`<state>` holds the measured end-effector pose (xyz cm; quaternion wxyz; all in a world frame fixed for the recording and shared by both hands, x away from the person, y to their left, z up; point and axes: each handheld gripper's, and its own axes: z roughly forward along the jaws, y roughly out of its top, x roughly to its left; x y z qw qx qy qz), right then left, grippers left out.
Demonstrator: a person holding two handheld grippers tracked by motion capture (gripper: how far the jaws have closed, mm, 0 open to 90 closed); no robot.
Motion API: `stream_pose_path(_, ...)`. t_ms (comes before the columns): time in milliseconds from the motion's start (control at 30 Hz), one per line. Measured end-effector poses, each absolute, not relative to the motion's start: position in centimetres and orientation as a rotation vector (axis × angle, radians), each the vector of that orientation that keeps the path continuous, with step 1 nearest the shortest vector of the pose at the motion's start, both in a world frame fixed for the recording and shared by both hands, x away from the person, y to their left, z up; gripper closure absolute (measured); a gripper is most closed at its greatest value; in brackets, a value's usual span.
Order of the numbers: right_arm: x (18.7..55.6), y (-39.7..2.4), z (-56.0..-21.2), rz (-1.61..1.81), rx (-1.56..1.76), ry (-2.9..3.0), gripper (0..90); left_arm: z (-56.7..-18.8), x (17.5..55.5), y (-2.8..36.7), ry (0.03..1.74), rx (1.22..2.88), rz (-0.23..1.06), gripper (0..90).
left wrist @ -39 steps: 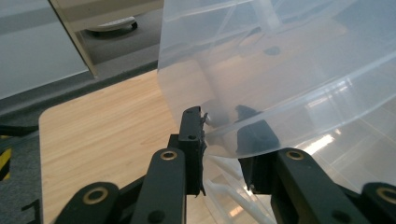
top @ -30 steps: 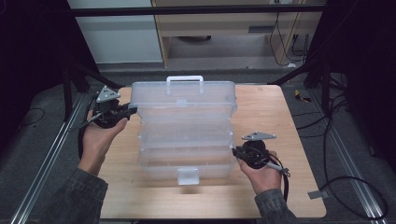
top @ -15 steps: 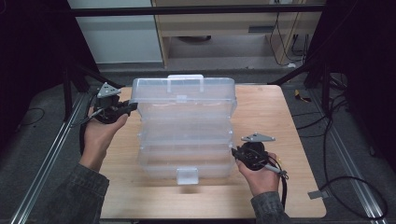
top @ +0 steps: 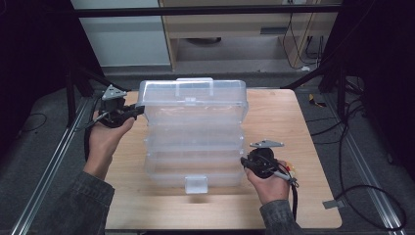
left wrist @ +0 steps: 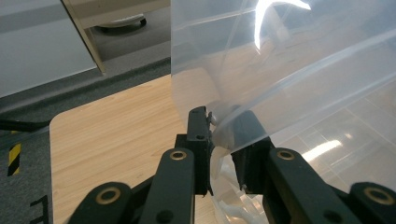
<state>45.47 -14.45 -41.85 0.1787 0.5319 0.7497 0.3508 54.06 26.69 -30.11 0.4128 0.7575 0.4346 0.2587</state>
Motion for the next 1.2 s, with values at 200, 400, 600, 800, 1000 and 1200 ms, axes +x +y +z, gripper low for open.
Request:
stream_pose_path(200, 45.3, -14.3, -41.9, 0.982, 1.493, 2.109, 72.0, -29.8, 54.8, 26.8, 1.086, 1.899, 0.636, 79.1)
stream_pose_path(400, 45.3, -14.2, -41.9, 0.973, 1.490, 2.104, 72.0, -29.5, 55.4, 26.6, 1.090, 1.906, 0.634, 79.1)
stream_pose_path(600, 45.3, -14.3, -42.0, 0.990, 1.489, 2.100, 71.7, -29.5, 55.6, 26.5, 1.093, 1.907, 0.650, 79.1)
stream_pose_path(800, 45.3, -14.4, -42.1, 1.009, 1.488, 2.092, 71.4, -29.4, 55.9, 26.5, 1.098, 1.906, 0.648, 79.1)
stream_pose_path(1000, 45.3, -14.4, -42.2, 1.020, 1.484, 2.087, 71.4, -29.0, 56.6, 26.6, 1.093, 1.920, 0.690, 84.5)
stream_pose_path(1200, 45.3, -14.4, -42.2, 1.009, 1.482, 2.094, 71.2, -29.1, 57.2, 26.6, 1.109, 1.895, 0.678, 84.7)
